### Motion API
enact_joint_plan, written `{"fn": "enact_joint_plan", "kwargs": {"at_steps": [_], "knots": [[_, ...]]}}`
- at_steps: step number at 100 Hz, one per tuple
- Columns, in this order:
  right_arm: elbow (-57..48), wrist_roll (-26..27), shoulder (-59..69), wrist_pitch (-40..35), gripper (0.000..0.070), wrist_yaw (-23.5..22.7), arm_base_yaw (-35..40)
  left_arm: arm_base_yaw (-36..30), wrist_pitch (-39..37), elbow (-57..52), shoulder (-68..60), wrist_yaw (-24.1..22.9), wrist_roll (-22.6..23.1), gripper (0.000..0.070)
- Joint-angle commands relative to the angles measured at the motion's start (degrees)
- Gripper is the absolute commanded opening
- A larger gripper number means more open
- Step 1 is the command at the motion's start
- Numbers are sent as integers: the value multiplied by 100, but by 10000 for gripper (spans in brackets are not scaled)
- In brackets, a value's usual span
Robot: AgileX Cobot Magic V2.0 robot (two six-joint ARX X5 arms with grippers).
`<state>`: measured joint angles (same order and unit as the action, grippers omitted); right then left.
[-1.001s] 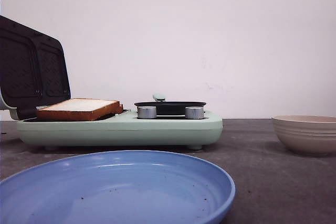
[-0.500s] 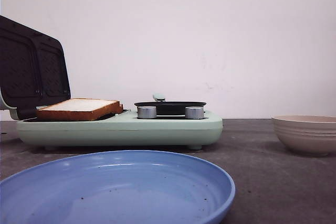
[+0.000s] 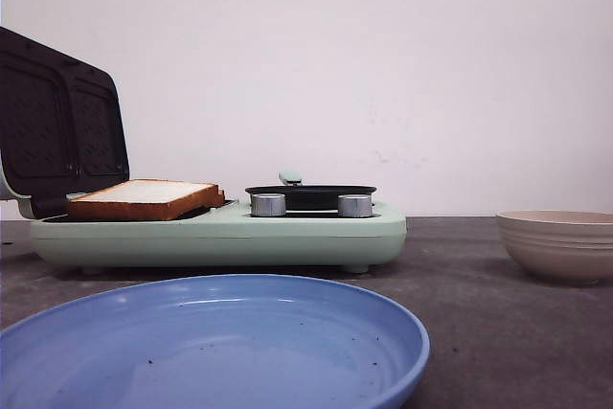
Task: Make breakfast with bread and shrimp
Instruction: 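Grasp the lid handle with the left gripper and swing the lid down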
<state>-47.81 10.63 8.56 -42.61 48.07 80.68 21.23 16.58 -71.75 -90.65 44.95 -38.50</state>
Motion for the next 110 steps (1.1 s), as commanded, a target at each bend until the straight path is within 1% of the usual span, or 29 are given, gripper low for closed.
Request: {"fn": "enact_joint_plan", "kwargs": {"at_steps": [1, 8, 9, 10, 18, 40, 57, 69, 79, 91, 110], "knots": [[-28, 105, 26, 59, 0, 15, 94, -50, -144, -129, -90, 50, -9, 329], [-28, 118, 26, 61, 0, 17, 94, -85, -181, -129, -90, 48, -7, 176], [-28, 118, 26, 59, 0, 17, 94, -87, -184, -129, -90, 48, -7, 165], [-28, 118, 26, 61, 0, 17, 94, -92, -190, -129, -90, 48, -2, 132], [-28, 122, 26, 61, 0, 20, 94, -122, -256, -129, -90, 48, 31, 1], [-28, 140, 26, 59, 0, 33, 94, -260, -555, -129, -90, 48, 26, 0], [-28, 155, 26, 61, 0, 48, 94, -525, -863, -129, -90, 39, 24, 0], [-28, 212, 26, 61, 0, 46, 94, -778, -1040, -129, -90, -120, 24, 0], [-28, 227, 26, 61, 0, 46, 94, -1045, -1062, -129, -90, -420, 28, 0], [-28, 245, 26, 61, 0, 46, 94, -1410, -1058, -129, -90, -927, 120, 0], [-28, 251, 26, 61, 0, 44, 94, -2109, -1049, -129, -105, -1784, 625, 0]]}}
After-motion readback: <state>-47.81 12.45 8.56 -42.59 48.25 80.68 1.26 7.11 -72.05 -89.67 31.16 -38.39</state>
